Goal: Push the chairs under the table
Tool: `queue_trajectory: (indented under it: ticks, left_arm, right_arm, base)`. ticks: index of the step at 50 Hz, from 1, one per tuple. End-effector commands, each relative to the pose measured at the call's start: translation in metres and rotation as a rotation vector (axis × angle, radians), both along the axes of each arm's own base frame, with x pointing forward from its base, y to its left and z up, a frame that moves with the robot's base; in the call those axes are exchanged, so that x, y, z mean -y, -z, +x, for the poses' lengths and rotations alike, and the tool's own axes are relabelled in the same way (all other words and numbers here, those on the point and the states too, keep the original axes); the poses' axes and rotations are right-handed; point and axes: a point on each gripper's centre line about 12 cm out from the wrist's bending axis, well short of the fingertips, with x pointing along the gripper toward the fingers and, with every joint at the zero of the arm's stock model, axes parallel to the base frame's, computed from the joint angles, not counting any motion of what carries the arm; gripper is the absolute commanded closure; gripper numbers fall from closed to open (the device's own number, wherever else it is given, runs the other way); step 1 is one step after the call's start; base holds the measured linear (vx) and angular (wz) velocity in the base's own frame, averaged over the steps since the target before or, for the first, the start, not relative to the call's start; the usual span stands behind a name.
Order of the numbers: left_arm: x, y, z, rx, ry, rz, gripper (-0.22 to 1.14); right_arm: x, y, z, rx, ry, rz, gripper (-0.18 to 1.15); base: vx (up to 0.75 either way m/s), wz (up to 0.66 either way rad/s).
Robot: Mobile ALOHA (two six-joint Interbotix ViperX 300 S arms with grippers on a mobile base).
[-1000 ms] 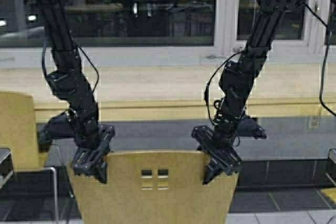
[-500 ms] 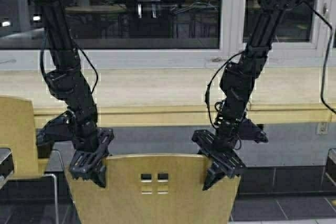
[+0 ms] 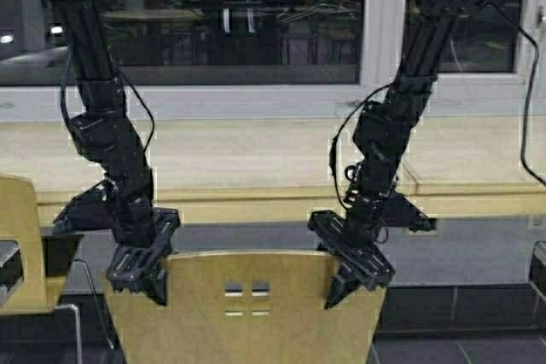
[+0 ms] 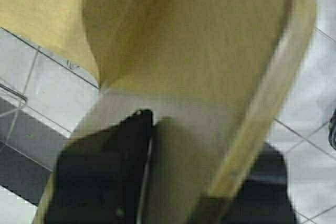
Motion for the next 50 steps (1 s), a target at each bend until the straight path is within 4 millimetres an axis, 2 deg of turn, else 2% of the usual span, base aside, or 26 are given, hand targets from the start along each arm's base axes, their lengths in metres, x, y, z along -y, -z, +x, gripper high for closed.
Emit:
queue_trajectory:
  ticks: [1, 20, 33, 50]
  left_arm:
    - [0.002, -0.022, 0.02, 0.075, 0.028, 0.006, 0.7]
    - [0.009, -0.029, 0.013, 0.075, 0.055, 0.006, 0.7]
    - [0.013, -0.026, 0.021, 0.094, 0.093, 0.013, 0.7]
    - [0.013, -0.027, 0.018, 0.088, 0.117, 0.019, 0.7]
  right_arm:
    - [-0.005, -0.018, 0.012, 0.064, -0.073, -0.004, 0.76]
    - [0.001, -0.011, -0.006, 0.022, -0.1, -0.024, 0.76]
    - [0.003, -0.014, -0.006, 0.033, -0.074, -0.027, 0.76]
    - [0.007, -0.012, -0.009, 0.027, -0.053, -0.031, 0.76]
  base:
    - [0.24, 0.11]
    - [0.25, 0.11]
    - [0.25, 0.04]
    - [0.24, 0.01]
